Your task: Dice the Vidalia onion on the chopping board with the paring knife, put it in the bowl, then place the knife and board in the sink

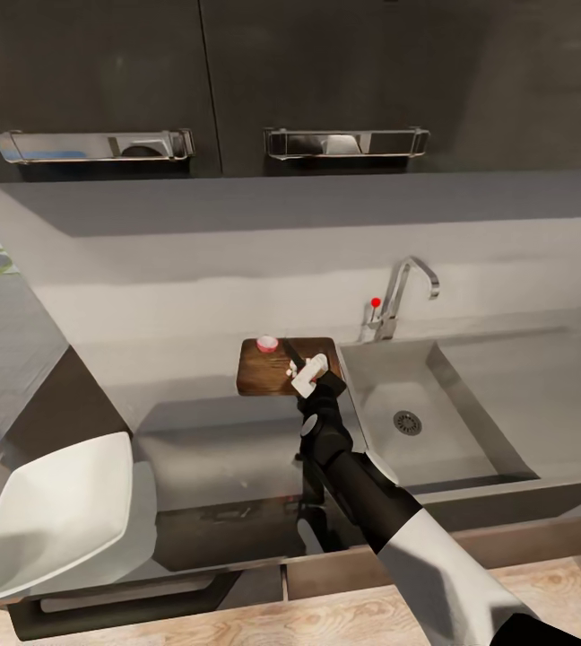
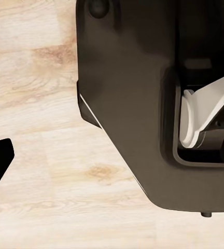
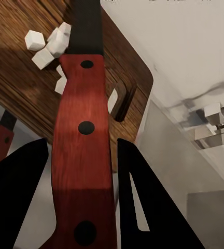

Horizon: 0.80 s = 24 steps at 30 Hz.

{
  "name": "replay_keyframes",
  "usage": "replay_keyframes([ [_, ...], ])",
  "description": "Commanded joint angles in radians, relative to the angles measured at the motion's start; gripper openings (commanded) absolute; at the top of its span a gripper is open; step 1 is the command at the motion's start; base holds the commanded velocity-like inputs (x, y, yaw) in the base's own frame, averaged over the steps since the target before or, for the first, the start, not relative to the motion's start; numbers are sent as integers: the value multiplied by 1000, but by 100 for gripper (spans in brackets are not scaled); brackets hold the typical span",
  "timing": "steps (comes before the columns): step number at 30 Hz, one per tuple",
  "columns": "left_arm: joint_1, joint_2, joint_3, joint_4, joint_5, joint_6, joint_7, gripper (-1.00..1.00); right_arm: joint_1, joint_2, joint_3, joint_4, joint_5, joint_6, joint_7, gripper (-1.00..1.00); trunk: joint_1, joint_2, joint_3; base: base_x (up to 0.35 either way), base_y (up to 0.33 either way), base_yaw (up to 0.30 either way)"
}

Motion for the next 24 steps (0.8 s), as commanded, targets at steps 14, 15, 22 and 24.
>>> replay_keyframes([
  [14,0,1,-8,-2,8,-1,7,100,-1,0,3,0,-1,6,-5,-100,1,-2,20,0,0,0],
  [15,0,1,-8,-2,8,-1,7,100,-1,0,3,0,-1,6,-5,-100,1,-2,21,0,0,0],
  [22,0,1,-9,-2,8,-1,7,100,-1,0,3,0,-1,6,-5,-100,1,-2,33,0,0,0],
  [24,0,1,-8,-2,8,-1,7,100,-1,0,3,0,-1,6,-5,-100,1,-2,36,0,0,0],
])
